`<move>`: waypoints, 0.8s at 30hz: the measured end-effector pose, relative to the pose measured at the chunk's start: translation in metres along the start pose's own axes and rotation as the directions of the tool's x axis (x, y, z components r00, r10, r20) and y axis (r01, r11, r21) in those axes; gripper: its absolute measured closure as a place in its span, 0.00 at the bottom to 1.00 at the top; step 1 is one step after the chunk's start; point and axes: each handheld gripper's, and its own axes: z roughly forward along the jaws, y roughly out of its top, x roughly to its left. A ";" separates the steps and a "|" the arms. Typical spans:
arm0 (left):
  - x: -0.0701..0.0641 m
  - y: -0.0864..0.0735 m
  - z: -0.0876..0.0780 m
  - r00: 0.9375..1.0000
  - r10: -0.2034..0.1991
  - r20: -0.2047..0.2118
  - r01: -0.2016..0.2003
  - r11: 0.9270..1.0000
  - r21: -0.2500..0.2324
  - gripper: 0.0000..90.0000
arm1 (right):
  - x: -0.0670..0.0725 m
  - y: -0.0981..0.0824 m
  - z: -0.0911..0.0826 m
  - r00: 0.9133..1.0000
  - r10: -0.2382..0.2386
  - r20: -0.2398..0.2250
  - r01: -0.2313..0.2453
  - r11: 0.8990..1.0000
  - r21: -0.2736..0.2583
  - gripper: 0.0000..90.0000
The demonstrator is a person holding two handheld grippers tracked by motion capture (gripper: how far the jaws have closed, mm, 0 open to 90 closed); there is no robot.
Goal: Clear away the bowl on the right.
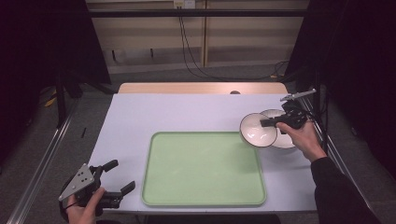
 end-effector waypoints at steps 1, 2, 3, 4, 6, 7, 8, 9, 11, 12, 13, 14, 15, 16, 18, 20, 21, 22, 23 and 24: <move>0.000 0.000 0.000 1.000 0.005 -0.004 -0.005 1.000 0.003 0.02 | 0.000 0.001 0.002 1.000 0.005 0.001 -0.005 1.000 0.003 0.91; 0.000 0.000 0.000 1.000 0.010 -0.003 -0.010 1.000 0.004 0.02 | 0.000 0.001 0.005 1.000 0.009 -0.002 -0.009 1.000 0.004 0.91; 0.000 0.000 0.000 1.000 0.007 -0.004 -0.007 1.000 0.002 0.02 | -0.001 0.002 0.007 1.000 0.005 -0.003 -0.005 1.000 0.009 0.91; 0.000 0.000 0.000 1.000 0.003 -0.005 -0.003 1.000 0.001 0.02 | -0.001 0.003 0.011 1.000 0.008 -0.004 -0.008 1.000 0.009 0.91; 0.001 0.000 -0.001 1.000 0.009 0.000 -0.009 1.000 0.004 0.02 | -0.002 0.005 0.015 1.000 0.018 -0.009 -0.018 1.000 0.014 0.91; 0.002 0.000 -0.001 1.000 0.021 0.004 -0.021 1.000 0.010 0.02 | -0.002 0.005 0.017 1.000 0.019 -0.006 -0.019 1.000 0.011 0.91; 0.002 0.000 -0.001 1.000 0.020 0.004 -0.020 1.000 0.009 0.02 | -0.002 0.006 0.019 1.000 0.024 -0.007 -0.024 1.000 0.016 0.91; 0.001 0.000 -0.001 1.000 0.018 0.001 -0.018 1.000 0.009 0.02 | -0.002 0.006 0.020 1.000 0.028 -0.008 -0.028 0.999 0.017 0.91; 0.001 0.000 -0.001 1.000 0.014 0.001 -0.014 1.000 0.007 0.02 | -0.003 0.007 0.023 0.999 0.033 -0.006 -0.033 0.999 0.019 0.91; 0.000 0.000 -0.001 1.000 0.013 -0.003 -0.013 1.000 0.007 0.02 | -0.004 0.008 0.024 0.999 0.032 -0.002 -0.032 0.999 0.015 0.91; 0.000 0.000 -0.001 1.000 0.014 -0.003 -0.014 1.000 0.007 0.02 | -0.004 0.008 0.025 0.999 0.037 -0.009 -0.037 0.999 0.016 0.91; 0.000 0.000 -0.001 1.000 0.006 -0.006 -0.006 1.000 0.002 0.02 | -0.004 0.009 0.026 0.999 0.043 -0.007 -0.043 0.999 0.016 0.91; 0.000 0.000 -0.001 1.000 0.008 -0.005 -0.008 1.000 0.004 0.02 | -0.005 0.009 0.027 0.999 0.045 -0.006 -0.045 0.999 0.016 0.91; 0.000 0.000 -0.001 1.000 0.012 -0.004 -0.012 1.000 0.007 0.02 | -0.005 0.010 0.029 0.999 0.045 -0.007 -0.045 0.999 0.015 0.91; 0.001 0.000 -0.001 1.000 0.017 0.001 -0.017 1.000 0.008 0.02 | -0.006 0.010 0.031 0.999 0.049 -0.010 -0.049 0.999 0.020 0.91; 0.001 0.000 -0.001 1.000 0.009 0.001 -0.009 1.000 0.003 0.02 | -0.006 0.010 0.034 0.998 0.057 -0.003 -0.057 0.998 0.026 0.91; 0.000 0.000 0.000 1.000 0.004 0.000 -0.004 1.000 -0.001 0.02 | -0.005 0.011 0.035 0.998 0.058 0.004 -0.058 0.998 0.028 0.91; 0.001 0.000 -0.001 1.000 0.010 0.001 -0.010 1.000 0.003 0.02 | -0.006 0.011 0.037 0.998 0.055 0.000 -0.055 0.998 0.033 0.91; 0.000 0.000 0.000 1.000 0.004 -0.005 -0.004 1.000 0.002 0.02 | -0.005 0.011 0.039 0.998 0.059 0.002 -0.059 0.998 0.037 0.91; 0.000 0.000 0.000 1.000 0.004 -0.005 -0.004 1.000 0.001 0.02 | -0.005 0.011 0.041 0.998 0.059 -0.004 -0.059 0.997 0.041 0.91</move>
